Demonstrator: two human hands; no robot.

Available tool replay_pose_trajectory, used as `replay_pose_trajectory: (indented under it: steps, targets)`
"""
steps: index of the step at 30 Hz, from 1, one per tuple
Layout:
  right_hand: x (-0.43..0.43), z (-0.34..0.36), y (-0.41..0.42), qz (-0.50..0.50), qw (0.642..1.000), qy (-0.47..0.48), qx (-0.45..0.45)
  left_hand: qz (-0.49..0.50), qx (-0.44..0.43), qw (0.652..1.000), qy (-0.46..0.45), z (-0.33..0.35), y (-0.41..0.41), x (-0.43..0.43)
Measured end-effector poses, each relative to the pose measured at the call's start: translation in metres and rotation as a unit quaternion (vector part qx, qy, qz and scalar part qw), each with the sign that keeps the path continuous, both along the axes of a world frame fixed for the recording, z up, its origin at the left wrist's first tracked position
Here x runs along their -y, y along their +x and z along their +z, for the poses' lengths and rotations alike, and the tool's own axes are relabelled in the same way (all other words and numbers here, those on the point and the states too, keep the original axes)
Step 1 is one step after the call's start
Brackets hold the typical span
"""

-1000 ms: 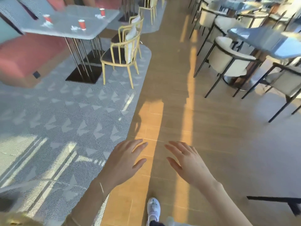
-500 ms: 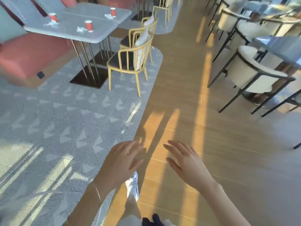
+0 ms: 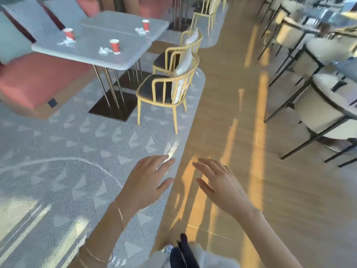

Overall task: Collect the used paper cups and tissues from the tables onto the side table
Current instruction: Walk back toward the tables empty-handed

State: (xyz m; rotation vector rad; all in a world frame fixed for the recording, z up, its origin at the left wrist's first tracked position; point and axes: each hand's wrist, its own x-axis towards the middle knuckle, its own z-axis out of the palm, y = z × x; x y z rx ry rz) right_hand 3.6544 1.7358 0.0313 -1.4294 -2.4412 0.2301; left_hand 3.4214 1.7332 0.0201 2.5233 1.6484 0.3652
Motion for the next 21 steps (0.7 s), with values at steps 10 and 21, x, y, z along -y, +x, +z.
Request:
replay_pose_trajectory:
  steps: [10, 21]
  targets:
    - [-0.161, -0.041, -0.06, 0.056, 0.998, -0.027, 0.006, 0.097, -0.029, 0.995, -0.024, -0.039, -0.057, -0.128]
    - [-0.434, -0.009, -0.135, 0.123, 0.992, -0.031, -0.002, 0.178, -0.006, 0.983, 0.037, -0.006, -0.131, -0.344]
